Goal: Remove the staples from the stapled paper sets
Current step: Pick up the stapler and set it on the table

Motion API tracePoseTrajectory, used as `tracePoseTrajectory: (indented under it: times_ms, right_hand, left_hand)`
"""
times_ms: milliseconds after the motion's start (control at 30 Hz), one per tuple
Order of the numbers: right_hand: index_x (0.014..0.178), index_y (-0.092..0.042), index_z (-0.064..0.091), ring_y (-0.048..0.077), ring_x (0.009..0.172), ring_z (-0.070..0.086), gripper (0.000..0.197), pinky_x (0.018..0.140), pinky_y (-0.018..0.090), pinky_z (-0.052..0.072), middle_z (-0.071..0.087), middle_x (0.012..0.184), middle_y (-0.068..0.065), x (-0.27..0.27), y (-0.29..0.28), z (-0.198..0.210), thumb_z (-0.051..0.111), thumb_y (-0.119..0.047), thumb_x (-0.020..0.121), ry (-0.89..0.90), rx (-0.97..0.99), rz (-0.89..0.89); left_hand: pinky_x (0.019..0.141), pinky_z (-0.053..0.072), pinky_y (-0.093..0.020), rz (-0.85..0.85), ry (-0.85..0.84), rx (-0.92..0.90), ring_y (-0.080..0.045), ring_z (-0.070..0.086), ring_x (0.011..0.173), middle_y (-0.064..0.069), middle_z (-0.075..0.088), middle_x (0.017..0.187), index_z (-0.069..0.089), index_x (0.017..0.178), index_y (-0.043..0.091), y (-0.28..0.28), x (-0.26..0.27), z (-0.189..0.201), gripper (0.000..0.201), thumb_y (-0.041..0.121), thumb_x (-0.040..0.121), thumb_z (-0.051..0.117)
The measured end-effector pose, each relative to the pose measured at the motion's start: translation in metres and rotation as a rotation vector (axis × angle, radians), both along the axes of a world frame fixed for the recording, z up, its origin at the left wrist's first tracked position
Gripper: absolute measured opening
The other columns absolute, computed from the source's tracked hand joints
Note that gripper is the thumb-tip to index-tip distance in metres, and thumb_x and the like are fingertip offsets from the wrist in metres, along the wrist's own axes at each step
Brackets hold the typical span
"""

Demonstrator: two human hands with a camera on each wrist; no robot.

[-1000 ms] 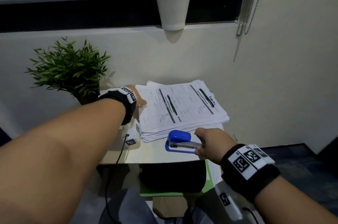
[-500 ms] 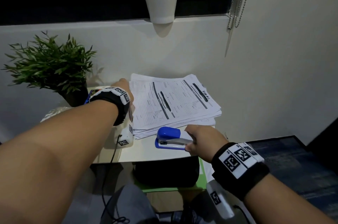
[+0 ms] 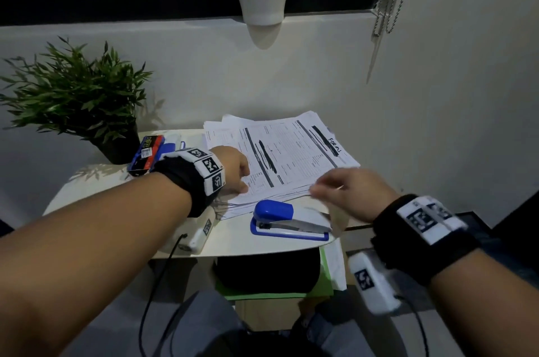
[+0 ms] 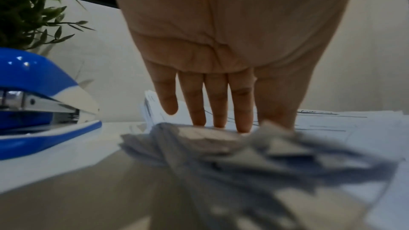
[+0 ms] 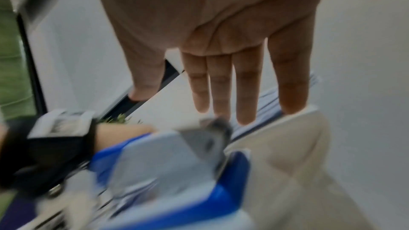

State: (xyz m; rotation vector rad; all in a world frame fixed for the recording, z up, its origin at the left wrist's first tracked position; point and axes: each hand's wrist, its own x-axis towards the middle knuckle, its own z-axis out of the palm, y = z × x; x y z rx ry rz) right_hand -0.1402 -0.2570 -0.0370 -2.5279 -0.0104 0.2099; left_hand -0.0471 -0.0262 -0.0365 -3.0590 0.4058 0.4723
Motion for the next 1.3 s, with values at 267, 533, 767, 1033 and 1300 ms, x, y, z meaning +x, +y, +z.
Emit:
tracePoseTrajectory:
  times_ms: [267,533,767,1033,1300]
  right_hand:
    - [0.111,-0.011,0.068,0.027,0.101,0.061,0.039,0.085,0.031,0.045,0.067,0.116,0.01,0.079,-0.051,-0.006,0.062,-0.043,0.088,0.141,-0.383,-0.245]
    - [0.086,-0.012,0.07,0.026,0.081,0.064,0.028,0.067,0.026,0.045,0.069,0.085,0.008,0.105,-0.028,0.0,0.067,-0.04,0.082,0.087,-0.524,-0.284]
    - [0.054,-0.041,0.068,0.025,0.063,0.069,0.022,0.073,0.045,0.057,0.069,0.058,-0.001,0.141,-0.035,-0.019,0.085,-0.043,0.041,0.301,-0.513,-0.28]
    - [0.066,-0.048,0.064,0.026,0.065,0.065,0.036,0.071,0.049,0.054,0.065,0.071,0.001,0.157,-0.056,-0.046,0.086,-0.044,0.037,0.292,-0.637,-0.298]
    - [0.059,-0.022,0.071,0.025,0.061,0.068,0.033,0.068,0.032,0.058,0.069,0.06,0.005,0.141,-0.035,0.007,0.086,-0.045,0.039,0.269,-0.42,-0.335]
  left_hand:
    - [0.088,0.046,-0.027,-0.04,0.018,0.001,-0.015,0.057,0.105,0.007,0.061,0.118,0.061,0.115,0.024,0.004,0.006,-0.001,0.042,0.039,0.078,0.073]
    - [0.082,0.047,-0.027,-0.048,0.04,0.059,-0.018,0.059,0.1,0.004,0.062,0.112,0.061,0.113,0.02,0.0,0.005,-0.001,0.04,0.037,0.079,0.071]
    - [0.082,0.054,-0.037,-0.061,0.034,0.177,-0.021,0.062,0.089,0.0,0.066,0.099,0.063,0.102,0.019,-0.01,0.006,0.006,0.037,0.039,0.073,0.074]
    - [0.085,0.051,-0.033,-0.042,0.045,0.046,-0.019,0.06,0.096,0.002,0.065,0.106,0.061,0.111,0.02,0.001,0.01,0.001,0.042,0.038,0.076,0.074]
    - [0.082,0.05,-0.03,-0.048,0.05,0.018,-0.018,0.06,0.097,0.003,0.065,0.106,0.061,0.113,0.02,0.003,0.009,0.004,0.042,0.039,0.077,0.074]
